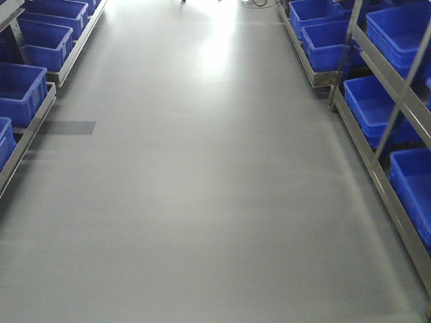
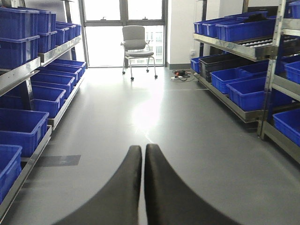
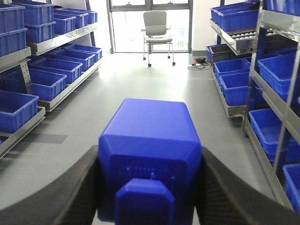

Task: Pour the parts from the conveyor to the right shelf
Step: 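Drive down the aisle between shelves of blue bins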

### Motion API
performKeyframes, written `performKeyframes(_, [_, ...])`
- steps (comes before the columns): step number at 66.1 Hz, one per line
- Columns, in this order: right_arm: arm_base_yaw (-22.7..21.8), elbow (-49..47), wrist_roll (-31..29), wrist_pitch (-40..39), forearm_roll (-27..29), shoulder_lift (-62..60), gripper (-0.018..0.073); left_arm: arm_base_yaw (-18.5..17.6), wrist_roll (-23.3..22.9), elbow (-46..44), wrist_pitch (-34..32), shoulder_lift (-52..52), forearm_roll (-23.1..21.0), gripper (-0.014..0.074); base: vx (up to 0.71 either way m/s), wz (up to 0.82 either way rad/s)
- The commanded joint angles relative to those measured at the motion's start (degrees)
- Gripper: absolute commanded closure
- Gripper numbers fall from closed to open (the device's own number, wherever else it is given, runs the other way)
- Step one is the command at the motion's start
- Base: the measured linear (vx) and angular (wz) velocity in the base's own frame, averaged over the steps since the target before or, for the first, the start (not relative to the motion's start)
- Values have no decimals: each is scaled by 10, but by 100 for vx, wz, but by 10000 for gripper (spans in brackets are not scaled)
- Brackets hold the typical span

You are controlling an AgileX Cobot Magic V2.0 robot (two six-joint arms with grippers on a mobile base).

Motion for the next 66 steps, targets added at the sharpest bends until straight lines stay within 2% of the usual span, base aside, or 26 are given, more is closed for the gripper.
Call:
performKeyframes(1, [-3,-15,-3,-46,-4,5,564,1,-4,-11,-45,-7,-4,603,70,9])
performKeyframes(66, [-3,-15,-3,-45,-4,5,564,1,-4,-11,-45,-7,-4,603,65,4])
